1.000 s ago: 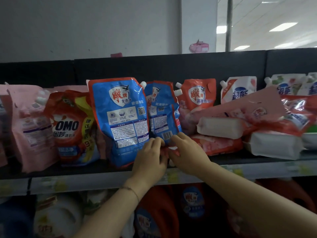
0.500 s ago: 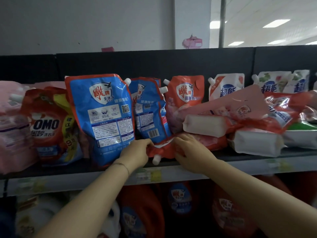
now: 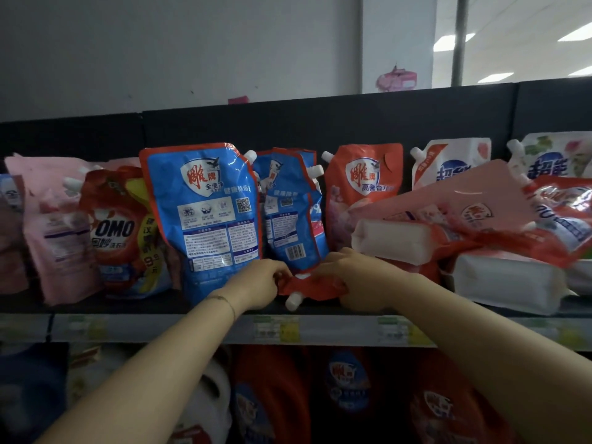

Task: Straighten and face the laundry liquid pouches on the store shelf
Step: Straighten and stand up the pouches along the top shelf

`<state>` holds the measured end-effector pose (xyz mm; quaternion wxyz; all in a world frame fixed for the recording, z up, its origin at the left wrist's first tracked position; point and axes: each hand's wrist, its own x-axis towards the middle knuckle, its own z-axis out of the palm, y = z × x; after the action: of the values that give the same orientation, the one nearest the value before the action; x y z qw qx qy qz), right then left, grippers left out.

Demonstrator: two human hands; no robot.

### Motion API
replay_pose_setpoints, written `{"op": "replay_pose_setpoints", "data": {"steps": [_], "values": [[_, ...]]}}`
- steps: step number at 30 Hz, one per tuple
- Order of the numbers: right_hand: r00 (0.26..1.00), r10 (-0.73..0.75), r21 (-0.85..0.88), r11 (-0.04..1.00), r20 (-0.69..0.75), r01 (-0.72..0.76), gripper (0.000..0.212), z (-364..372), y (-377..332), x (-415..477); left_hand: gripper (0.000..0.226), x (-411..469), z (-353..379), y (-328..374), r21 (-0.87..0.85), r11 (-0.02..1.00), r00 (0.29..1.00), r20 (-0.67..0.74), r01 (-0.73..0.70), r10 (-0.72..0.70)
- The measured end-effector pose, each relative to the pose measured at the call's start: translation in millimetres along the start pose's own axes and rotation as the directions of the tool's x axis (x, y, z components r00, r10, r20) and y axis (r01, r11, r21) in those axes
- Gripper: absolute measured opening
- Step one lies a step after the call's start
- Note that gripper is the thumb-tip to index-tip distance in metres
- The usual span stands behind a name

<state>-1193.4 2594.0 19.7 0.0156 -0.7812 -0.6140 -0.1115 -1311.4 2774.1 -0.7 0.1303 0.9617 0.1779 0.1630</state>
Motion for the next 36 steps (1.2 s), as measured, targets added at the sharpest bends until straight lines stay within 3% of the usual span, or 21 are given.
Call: {"op": "replay_pose_setpoints", "data": {"steps": [4,9,13,19,24,29,32,36], "values": [[0.996,0.004,-0.041,0.999,-0.088,-0.007,0.058,15,1,6,0.044,-6,2,0,-0.103,0.989,0.978,-0.171,0.107,-0.123],[0.963,-0.054,-0.085,0.996,-0.265,0.032,0.040,36,11,12,0.039,-14,4,-9,-0.156,0.978,0.960,-0.217,0.141,-0.174],[0.902,-0.068,-0.041,0.998,-0.426,0.056,0.042,46,11,13,0.034,-16,5,-10,-0.216,0.963,0.945,-0.248,0.161,-0.213],[0.710,0.005,0.099,0.991,-0.704,0.091,0.029,39,8,11,0.024,-10,9,-11,-0.260,0.949,0.955,-0.187,0.178,-0.230],[0.535,0.055,0.167,0.972,-0.843,0.163,0.024,22,3,7,0.037,-9,11,-8,-0.322,0.937,0.960,-0.191,0.135,-0.204],[0.449,0.103,0.197,0.966,-0.888,0.168,0.024,14,2,8,0.051,-3,7,4,-0.507,0.849,0.920,-0.245,0.148,-0.307],[0.416,0.104,0.190,0.967,-0.904,0.171,0.022,10,2,10,0.044,-2,4,11,-0.620,0.779,0.901,-0.275,0.099,-0.334],[0.354,0.126,0.203,0.960,-0.927,0.190,0.023,3,1,14,0.055,-1,4,12,-0.742,0.669,0.860,-0.313,0.043,-0.403]]}}
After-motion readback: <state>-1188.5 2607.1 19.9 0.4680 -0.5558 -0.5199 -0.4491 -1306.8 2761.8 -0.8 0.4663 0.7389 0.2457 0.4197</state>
